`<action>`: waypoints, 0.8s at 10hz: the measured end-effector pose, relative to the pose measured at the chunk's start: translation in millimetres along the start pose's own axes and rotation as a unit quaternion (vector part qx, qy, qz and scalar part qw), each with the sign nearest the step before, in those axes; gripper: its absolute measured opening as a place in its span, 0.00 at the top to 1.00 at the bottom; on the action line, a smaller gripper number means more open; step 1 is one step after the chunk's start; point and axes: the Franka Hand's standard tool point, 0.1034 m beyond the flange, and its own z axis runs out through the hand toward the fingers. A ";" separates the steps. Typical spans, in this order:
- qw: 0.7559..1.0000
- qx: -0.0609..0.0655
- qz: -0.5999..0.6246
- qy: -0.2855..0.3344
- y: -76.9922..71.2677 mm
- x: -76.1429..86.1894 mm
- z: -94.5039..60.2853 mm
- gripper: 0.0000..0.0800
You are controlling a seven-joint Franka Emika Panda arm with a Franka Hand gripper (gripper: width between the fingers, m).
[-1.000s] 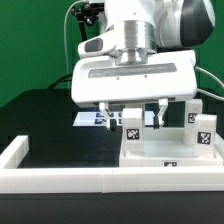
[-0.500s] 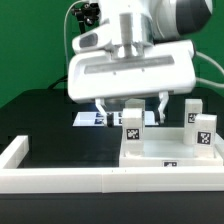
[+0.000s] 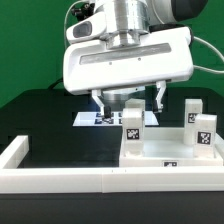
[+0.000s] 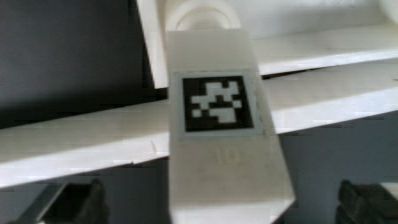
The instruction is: Assemble square table
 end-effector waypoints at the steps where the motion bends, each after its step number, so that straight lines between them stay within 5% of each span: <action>1: 0.999 0.012 0.000 -0.032 0.7 4.3 1.3 0.19; 6: 0.985 0.049 0.005 -0.163 -2.0 1.4 6.5 0.19; 8: 0.987 0.046 0.004 -0.156 -1.4 2.9 7.5 0.19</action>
Offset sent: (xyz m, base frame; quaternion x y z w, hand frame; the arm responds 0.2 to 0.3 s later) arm 0.0091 -0.0072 -0.0044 -0.0127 -0.1955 -0.0127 0.9805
